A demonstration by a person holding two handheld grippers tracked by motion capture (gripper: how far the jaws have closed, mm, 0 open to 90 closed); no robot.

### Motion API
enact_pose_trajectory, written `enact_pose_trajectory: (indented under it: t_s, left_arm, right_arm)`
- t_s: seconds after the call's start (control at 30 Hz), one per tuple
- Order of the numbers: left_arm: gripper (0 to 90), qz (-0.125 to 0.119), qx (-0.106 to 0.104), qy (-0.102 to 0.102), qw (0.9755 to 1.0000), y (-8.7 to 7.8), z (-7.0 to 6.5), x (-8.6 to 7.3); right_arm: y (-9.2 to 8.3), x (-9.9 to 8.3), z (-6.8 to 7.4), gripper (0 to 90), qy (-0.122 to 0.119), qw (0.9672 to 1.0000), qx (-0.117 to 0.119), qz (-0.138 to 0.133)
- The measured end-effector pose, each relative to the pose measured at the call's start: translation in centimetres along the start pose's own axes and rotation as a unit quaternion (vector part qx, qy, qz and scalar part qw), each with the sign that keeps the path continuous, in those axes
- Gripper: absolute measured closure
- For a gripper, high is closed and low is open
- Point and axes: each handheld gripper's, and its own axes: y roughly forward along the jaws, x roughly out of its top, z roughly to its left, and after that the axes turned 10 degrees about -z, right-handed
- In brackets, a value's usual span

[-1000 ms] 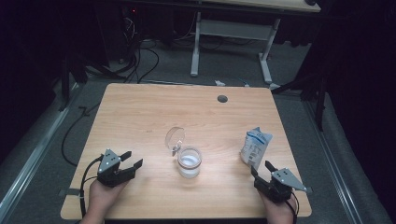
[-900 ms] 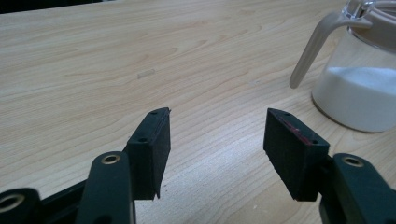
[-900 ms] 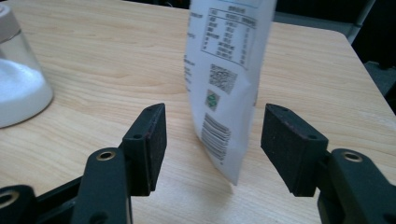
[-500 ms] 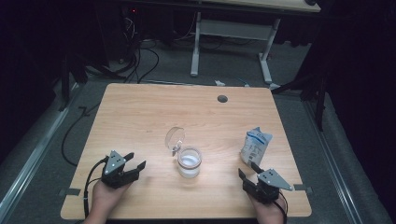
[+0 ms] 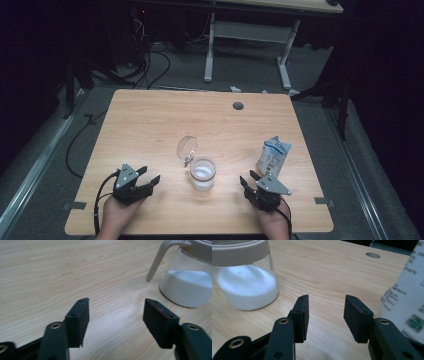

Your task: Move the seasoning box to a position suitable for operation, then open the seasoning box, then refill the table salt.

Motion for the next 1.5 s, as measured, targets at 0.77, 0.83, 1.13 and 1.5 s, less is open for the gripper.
enact_pose_trajectory:
  t_s: [0.77,0.83,1.13,1.5]
  left_arm:
    - [58.1,-0.007,-0.016,-0.009,0.9998,1.5,-1.9,2.4]
    - [60.6,-0.006,-0.017,-0.008,0.9998,1.8,-2.1,2.7]
    - [81.0,-0.016,-0.022,-0.028,0.9992,3.3,-2.0,4.9]
    - [89.6,-0.047,-0.037,-0.030,0.9977,4.6,-3.4,7.1]
  right_arm:
    - [2.4,0.6,-0.2,65.8,0.008,0.9994,0.017,0.029]
    - [2.3,0.5,-0.2,67.4,0.013,0.9993,0.019,0.030]
    - [2.2,0.6,0.7,86.3,0.001,0.9989,0.036,0.030]
    - [2.7,0.6,2.6,89.4,-0.026,0.9968,0.063,0.042]
